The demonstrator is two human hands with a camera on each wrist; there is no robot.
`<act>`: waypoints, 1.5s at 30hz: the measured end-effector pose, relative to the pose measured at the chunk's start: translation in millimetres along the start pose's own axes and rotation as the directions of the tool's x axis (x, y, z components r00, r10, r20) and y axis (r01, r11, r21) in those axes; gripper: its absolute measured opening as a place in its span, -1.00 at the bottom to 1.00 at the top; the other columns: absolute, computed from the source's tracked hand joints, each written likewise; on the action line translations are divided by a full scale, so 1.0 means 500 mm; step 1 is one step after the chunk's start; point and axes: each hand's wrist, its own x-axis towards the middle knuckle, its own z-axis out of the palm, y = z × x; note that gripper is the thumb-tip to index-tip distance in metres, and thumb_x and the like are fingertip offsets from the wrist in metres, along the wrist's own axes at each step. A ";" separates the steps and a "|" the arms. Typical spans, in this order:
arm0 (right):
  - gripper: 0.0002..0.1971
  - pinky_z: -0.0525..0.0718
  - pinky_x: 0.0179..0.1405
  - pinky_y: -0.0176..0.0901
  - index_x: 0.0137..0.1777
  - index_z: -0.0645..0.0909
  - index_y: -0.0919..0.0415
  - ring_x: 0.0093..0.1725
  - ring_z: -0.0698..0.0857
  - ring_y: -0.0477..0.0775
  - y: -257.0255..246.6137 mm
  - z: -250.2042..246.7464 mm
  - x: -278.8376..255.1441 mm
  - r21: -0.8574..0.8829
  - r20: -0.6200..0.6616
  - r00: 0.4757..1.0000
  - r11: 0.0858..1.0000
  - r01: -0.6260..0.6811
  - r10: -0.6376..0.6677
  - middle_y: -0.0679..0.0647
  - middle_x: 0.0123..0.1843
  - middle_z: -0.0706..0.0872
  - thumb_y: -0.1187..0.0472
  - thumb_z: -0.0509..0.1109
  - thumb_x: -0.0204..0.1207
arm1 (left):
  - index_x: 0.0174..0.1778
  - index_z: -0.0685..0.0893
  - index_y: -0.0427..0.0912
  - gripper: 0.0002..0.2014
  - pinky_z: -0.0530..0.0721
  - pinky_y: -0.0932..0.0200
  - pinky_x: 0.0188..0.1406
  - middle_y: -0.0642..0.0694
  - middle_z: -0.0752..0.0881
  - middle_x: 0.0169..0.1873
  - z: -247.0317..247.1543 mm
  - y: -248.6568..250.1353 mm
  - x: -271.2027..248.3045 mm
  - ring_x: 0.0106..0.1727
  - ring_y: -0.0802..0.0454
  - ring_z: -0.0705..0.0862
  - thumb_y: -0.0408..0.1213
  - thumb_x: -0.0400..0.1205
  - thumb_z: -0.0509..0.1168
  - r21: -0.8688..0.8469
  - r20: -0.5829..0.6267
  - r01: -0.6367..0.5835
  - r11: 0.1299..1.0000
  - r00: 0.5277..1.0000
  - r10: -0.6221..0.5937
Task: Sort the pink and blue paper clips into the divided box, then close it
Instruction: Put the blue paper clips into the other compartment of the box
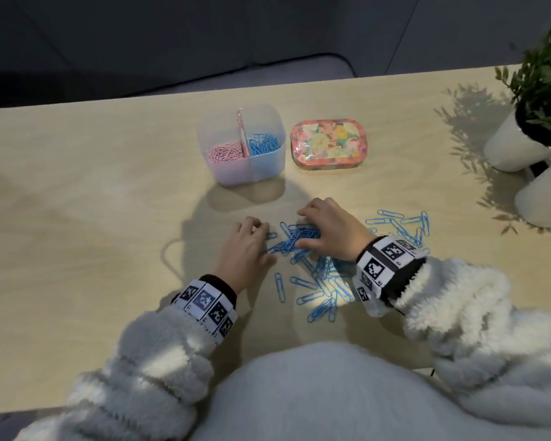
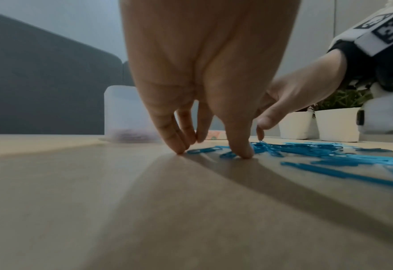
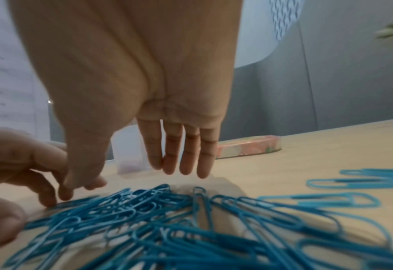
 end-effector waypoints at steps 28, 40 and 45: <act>-0.85 0.46 -0.47 -0.54 -0.08 0.70 0.51 -0.67 0.45 -0.36 -0.033 -0.207 0.151 0.528 -0.229 0.941 0.844 -0.094 0.248 -0.05 -0.46 0.53 0.47 0.46 0.36 | 0.01 0.56 -0.32 -0.85 0.43 -0.04 -0.02 -0.31 0.62 -0.01 0.008 0.019 0.020 0.06 -0.26 0.55 -0.40 0.54 0.26 -0.202 0.049 0.129 0.971 0.991 -0.122; -0.86 0.77 0.06 0.08 -0.06 0.71 0.39 -0.08 0.77 0.20 -0.092 -0.226 0.293 0.586 -0.152 0.927 0.786 -0.195 0.344 0.17 -0.12 0.71 0.39 0.33 0.49 | -0.04 0.58 -0.33 -0.90 0.34 0.18 -0.22 -0.28 0.67 -0.11 -0.052 0.019 0.028 -0.12 -0.16 0.58 -0.40 0.59 0.23 -0.357 -0.117 0.072 0.931 0.986 -0.121; -0.76 0.77 0.06 -0.06 -0.03 0.69 0.42 -0.13 0.71 0.08 -0.084 -0.238 0.241 0.640 -0.162 0.934 0.754 -0.147 0.319 0.10 -0.17 0.72 0.49 0.18 0.50 | -0.01 0.63 -0.30 -0.88 0.32 0.26 -0.21 -0.24 0.72 -0.06 -0.156 0.017 0.120 -0.07 -0.10 0.61 -0.38 0.59 0.24 -0.341 -0.319 0.044 0.939 0.934 -0.159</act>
